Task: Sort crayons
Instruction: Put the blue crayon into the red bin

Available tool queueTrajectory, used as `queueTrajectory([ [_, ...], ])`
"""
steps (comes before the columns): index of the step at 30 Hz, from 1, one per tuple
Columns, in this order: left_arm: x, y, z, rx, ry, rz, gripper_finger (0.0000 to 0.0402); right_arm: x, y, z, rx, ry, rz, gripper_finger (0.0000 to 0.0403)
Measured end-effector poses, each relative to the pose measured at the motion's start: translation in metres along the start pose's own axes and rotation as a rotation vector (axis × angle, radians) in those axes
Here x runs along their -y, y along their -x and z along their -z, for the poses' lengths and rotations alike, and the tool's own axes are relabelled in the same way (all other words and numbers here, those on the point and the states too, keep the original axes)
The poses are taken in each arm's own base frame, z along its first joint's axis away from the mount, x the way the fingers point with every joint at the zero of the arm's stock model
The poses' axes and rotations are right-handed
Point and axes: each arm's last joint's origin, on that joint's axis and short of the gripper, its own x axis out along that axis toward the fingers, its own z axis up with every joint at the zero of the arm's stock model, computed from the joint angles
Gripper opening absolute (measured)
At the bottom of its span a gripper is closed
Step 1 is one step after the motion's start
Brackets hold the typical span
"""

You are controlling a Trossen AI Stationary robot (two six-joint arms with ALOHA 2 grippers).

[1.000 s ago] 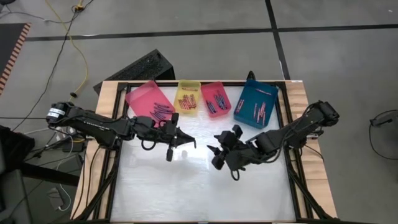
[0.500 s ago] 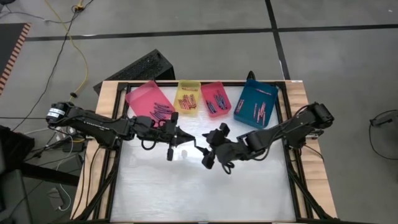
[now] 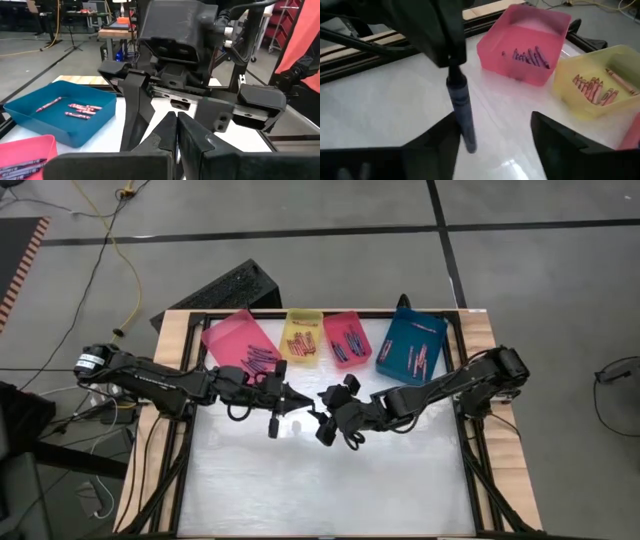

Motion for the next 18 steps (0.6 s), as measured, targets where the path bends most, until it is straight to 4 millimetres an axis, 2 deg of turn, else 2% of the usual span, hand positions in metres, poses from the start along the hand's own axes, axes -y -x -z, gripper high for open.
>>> queueTrajectory([
  [4, 0.0001, 0.0, 0.0, 0.0, -0.011, 0.0, 0.0, 0.0022, -0.0016, -0.001, -0.001, 0.013, 0.005, 0.0168],
  [10, 0.0, 0.0, 0.0, 0.0, -0.032, 0.0, 0.0, 0.005, -0.0037, -0.0014, -0.015, 0.015, 0.0, 0.0024],
  [12, 0.0, 0.0, 0.0, 0.0, -0.047, 0.0, 0.0, 0.0066, -0.0042, -0.0002, -0.029, 0.016, 0.009, 0.001],
  [18, 0.0, 0.0, 0.0002, -0.002, -0.049, 0.0, 0.0, 0.0083, -0.0035, 0.0038, -0.065, 0.01, 0.027, 0.0001],
])
